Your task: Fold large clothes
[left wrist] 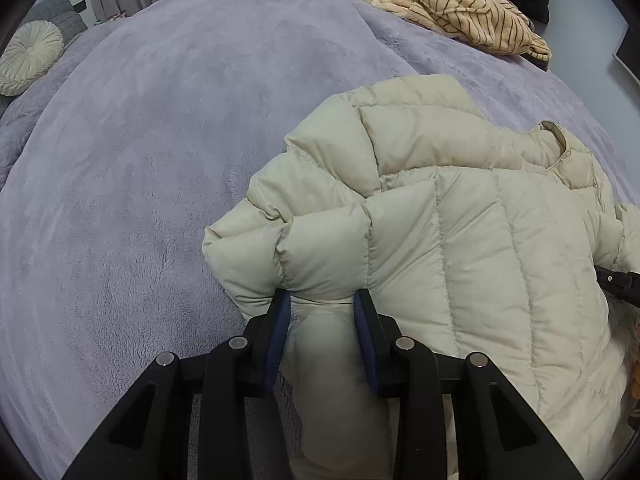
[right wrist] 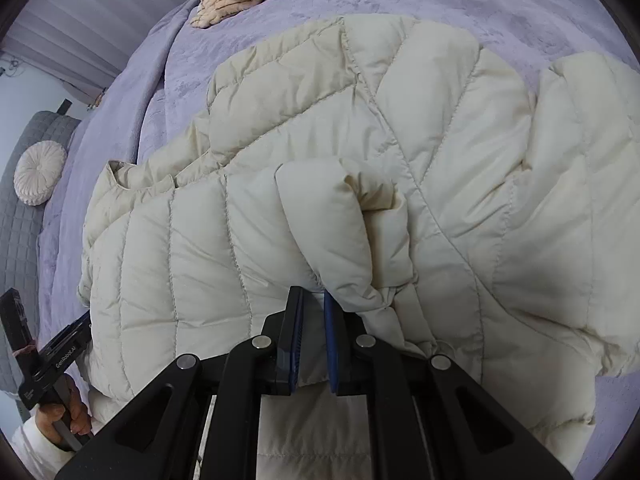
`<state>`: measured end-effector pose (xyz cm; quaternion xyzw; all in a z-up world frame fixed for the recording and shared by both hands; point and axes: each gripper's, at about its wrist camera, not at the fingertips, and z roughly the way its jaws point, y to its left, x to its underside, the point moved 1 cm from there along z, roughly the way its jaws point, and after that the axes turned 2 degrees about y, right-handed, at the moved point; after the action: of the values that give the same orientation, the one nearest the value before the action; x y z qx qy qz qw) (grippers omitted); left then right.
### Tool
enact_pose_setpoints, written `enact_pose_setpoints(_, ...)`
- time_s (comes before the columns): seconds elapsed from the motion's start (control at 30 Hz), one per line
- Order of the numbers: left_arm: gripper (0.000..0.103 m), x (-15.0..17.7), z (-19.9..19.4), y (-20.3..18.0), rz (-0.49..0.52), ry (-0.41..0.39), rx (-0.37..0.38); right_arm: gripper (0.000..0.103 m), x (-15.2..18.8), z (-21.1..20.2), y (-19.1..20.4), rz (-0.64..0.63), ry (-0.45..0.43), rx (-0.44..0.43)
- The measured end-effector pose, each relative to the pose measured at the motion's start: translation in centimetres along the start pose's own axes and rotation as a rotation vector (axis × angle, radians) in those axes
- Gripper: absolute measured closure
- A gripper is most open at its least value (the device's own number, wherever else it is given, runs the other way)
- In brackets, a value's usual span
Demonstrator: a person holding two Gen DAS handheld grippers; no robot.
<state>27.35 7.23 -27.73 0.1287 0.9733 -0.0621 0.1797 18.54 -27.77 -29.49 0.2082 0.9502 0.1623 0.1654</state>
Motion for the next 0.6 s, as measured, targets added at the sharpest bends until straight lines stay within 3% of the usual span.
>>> enact_pose_setpoints(0.23,0.068,0.0,0.1,0.2,0.015,0.000,-0.005,0.094,-0.7,-1.5,-0.6,-0.015,-0.018,0.016)
enact_pose_setpoints(0.4,0.068,-0.2,-0.3,-0.2,0.024,0.004,-0.026,0.094,-1.6,-3.6,-4.0,0.100,-0.037,0.001)
enact_pose_setpoints(0.6,0.068,-1.3,-4.6,-1.0,-0.019,0.011,-0.048,0.086,-1.0,-7.2,-5.0,0.141,-0.052,-0.023)
